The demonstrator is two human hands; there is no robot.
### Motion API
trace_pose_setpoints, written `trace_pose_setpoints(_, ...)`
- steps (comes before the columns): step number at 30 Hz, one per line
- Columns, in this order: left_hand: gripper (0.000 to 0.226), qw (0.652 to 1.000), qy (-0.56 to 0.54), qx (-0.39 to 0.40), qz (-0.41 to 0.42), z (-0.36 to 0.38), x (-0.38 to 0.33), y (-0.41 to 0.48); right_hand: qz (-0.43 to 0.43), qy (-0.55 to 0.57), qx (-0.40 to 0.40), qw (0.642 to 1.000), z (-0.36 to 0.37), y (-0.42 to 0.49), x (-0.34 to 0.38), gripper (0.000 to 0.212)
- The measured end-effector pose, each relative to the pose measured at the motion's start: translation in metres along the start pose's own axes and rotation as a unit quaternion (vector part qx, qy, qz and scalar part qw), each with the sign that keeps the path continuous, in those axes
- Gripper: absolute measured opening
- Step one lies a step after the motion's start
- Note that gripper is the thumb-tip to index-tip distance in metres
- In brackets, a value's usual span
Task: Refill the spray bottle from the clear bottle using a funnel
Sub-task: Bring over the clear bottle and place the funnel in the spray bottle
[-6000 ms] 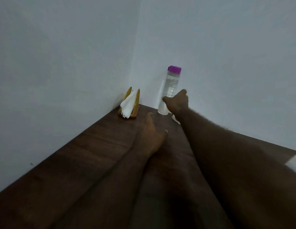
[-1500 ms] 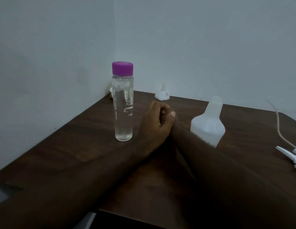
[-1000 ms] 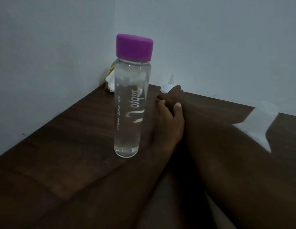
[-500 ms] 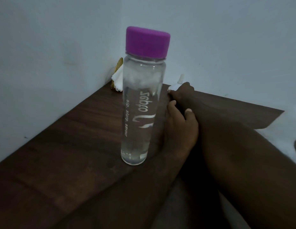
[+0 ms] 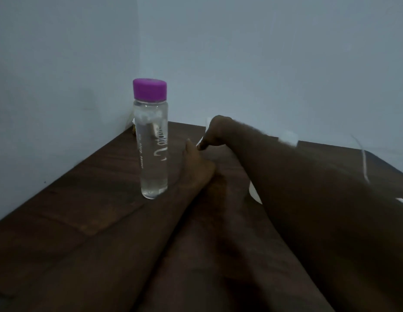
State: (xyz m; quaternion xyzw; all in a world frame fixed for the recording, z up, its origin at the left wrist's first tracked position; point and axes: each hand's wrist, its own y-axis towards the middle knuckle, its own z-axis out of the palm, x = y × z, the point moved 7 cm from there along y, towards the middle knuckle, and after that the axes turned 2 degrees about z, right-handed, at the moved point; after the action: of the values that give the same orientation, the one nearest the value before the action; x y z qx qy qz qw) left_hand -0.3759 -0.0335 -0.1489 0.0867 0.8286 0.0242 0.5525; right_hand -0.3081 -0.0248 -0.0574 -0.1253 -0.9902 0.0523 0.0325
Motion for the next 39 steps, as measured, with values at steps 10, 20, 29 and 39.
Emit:
trace_pose_setpoints(10,0.023,0.962,-0.026,-0.195,0.191,-0.042,-0.045,-0.039,-0.104,0.188,-0.125,0.969,-0.055,-0.069,-0.029,0.071)
trace_pose_setpoints(20,0.022,0.929,-0.216,-0.206,0.218,-0.012,-0.099,-0.072,-0.148,0.389,-0.267,0.869,-0.084,-0.099,-0.080,0.045)
trace_pose_setpoints(29,0.078,0.988,0.029,-0.026,0.151,0.061,-0.098,-0.073,-0.111,0.446,-0.268,0.847,-0.093,-0.095,-0.146,0.049)
trace_pose_setpoints(39,0.072,0.982,0.092,0.123,0.111,0.092,-0.084,-0.067,-0.117,0.438,-0.252,0.855,-0.093,-0.086,-0.157,0.043)
